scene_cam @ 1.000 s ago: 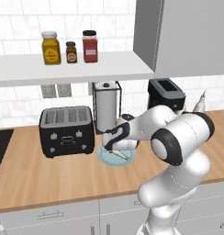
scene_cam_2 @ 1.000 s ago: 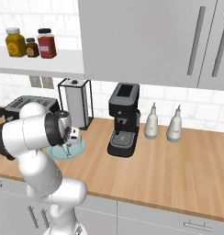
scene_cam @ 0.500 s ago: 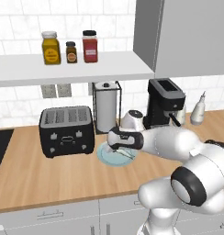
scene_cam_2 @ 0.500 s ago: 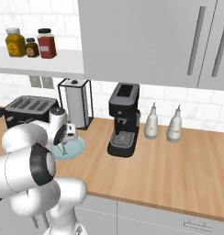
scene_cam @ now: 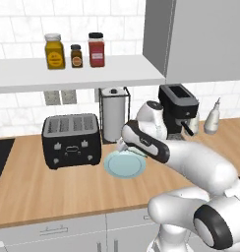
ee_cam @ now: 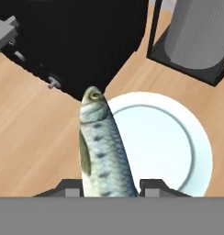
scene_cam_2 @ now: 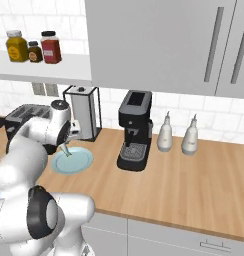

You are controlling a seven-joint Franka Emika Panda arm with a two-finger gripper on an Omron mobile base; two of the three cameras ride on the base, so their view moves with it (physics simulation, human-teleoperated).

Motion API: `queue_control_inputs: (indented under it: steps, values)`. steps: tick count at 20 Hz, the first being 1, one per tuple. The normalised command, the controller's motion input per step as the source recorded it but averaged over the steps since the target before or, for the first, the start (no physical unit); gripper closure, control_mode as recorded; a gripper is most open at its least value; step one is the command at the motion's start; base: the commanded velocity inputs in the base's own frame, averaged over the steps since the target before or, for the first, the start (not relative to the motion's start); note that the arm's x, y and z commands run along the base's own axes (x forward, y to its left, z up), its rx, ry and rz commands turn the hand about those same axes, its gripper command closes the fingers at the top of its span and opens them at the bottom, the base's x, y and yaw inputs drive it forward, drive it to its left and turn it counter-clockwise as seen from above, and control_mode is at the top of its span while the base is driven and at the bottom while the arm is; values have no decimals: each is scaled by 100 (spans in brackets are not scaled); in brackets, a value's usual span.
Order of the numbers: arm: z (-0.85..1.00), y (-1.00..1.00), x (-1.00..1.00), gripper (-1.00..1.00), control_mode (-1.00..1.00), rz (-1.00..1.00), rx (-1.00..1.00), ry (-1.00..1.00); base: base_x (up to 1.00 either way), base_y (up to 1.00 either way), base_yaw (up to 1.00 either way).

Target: Pick up the knife from the drawer and place it on the cutting board. Then place the meat from the plate to the cutting board.

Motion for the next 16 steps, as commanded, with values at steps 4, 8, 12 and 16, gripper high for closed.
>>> queue_control_inputs:
  steps: [4, 8, 12, 16]
  values:
    - [100, 0, 0, 100, -100, 9, 0, 5, 0, 0, 0]
    - [98, 0, 0, 100, -100, 9, 0, 7, 0, 0, 0]
    - [74, 0, 0, 100, -100, 11, 0, 3, 0, 0, 0]
    - [61, 0, -1, 100, -100, 11, 0, 1, 0, 0, 0]
